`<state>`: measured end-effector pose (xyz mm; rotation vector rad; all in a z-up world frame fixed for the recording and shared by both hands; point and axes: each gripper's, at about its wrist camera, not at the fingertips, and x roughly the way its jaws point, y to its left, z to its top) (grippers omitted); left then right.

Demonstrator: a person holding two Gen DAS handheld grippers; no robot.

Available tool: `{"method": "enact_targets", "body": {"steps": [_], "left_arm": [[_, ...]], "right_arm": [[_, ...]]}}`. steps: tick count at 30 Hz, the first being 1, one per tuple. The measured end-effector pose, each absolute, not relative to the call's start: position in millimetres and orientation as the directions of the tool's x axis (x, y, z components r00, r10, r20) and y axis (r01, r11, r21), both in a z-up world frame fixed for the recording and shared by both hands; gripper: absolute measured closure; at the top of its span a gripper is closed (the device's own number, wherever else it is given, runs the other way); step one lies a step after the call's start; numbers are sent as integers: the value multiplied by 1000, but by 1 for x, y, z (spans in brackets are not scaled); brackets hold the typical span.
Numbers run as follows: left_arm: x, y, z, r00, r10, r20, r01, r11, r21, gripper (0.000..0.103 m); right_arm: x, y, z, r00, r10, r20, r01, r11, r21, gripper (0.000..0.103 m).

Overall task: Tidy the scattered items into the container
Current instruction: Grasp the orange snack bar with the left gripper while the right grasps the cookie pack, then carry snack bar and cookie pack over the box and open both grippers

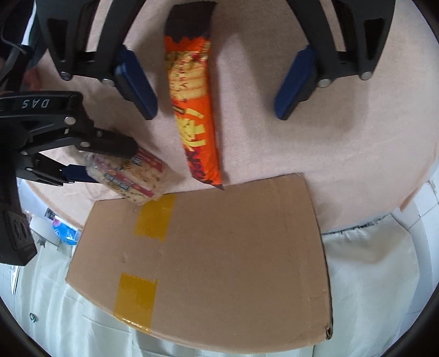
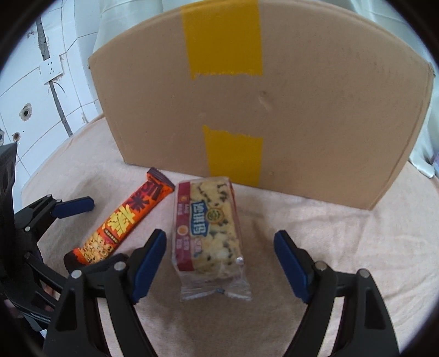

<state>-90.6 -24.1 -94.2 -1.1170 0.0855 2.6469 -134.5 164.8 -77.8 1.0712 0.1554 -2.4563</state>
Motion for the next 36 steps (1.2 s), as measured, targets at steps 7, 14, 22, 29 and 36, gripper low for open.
{"method": "enact_targets", "body": {"steps": [7,14,22,29,36], "left_arm": [[-88,-22,-90,-683,238,-690,-299,-954,-33,60],[-88,-11,-93,-673,250,-696,-334,-942,-15,70],[-90,-9,-96,-677,246,-693,-321,-947,-22,71],[-89,-18,-96,-688,248,-682,-296,-954,-48,79],[-68,-15,-55,-749,239,-617,-300,-954,-5,79]], "right_arm": [[-133,161,-79,-592,-367,-717,477,-877,55,54],[-129,165,-79,-592,-387,-707,482,-873,75,56],[-129,165,-78,-592,-406,-696,472,-875,108,55],[-124,175,-74,-600,-439,-669,483,-865,134,60],[-107,173,-44,-645,-430,-632,483,-870,100,60]]}}
